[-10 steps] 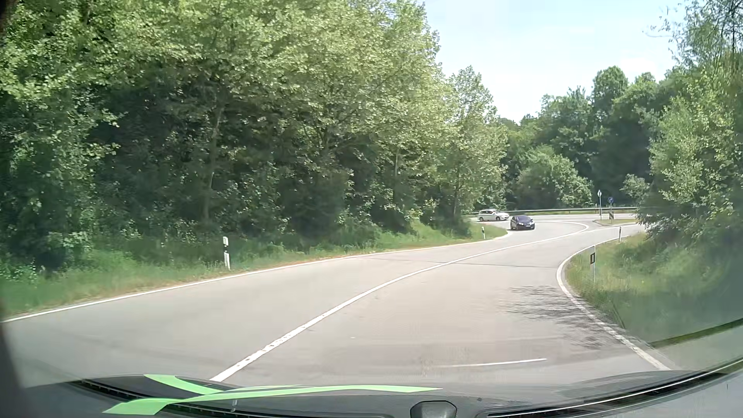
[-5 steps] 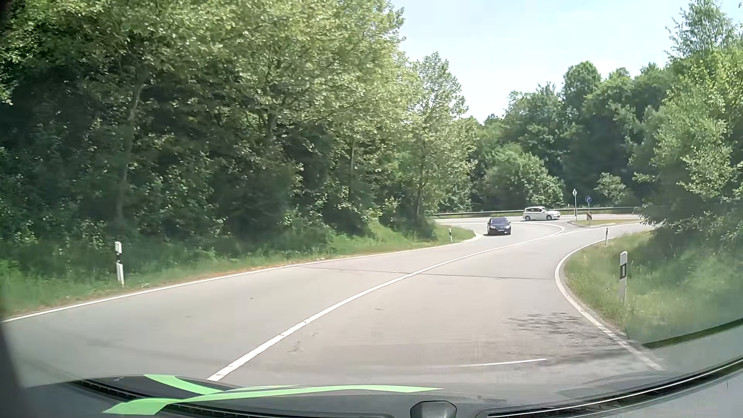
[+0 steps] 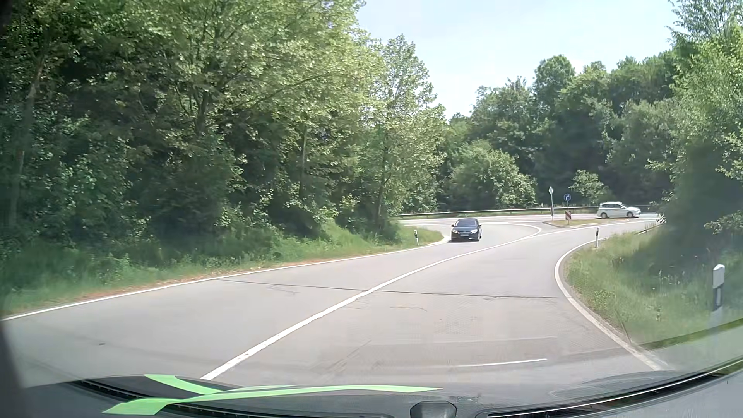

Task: Follow the waypoints while adhering to traffic rules and regulations

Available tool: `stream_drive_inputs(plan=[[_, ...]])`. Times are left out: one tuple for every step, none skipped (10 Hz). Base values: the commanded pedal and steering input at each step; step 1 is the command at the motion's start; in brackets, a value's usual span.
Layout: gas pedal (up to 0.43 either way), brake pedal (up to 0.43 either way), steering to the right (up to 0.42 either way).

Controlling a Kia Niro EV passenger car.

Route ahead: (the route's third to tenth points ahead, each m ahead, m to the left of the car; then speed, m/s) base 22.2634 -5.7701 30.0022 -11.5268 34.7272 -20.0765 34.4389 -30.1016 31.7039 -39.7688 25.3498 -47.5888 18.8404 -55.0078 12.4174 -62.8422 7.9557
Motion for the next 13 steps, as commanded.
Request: stream_drive_inputs(plan=[[0.020,0.000,0.083],[0.020,0.000,0.083],[0.020,0.000,0.082],[0.020,0.000,0.082],[0.020,0.000,0.080],[0.020,0.000,0.079],[0.020,0.000,0.079],[0.020,0.000,0.078],[0.020,0.000,0.076],[0.020,0.000,0.076],[0.020,0.000,0.076],[0.020,0.000,0.076],[0.020,0.000,0.076]])
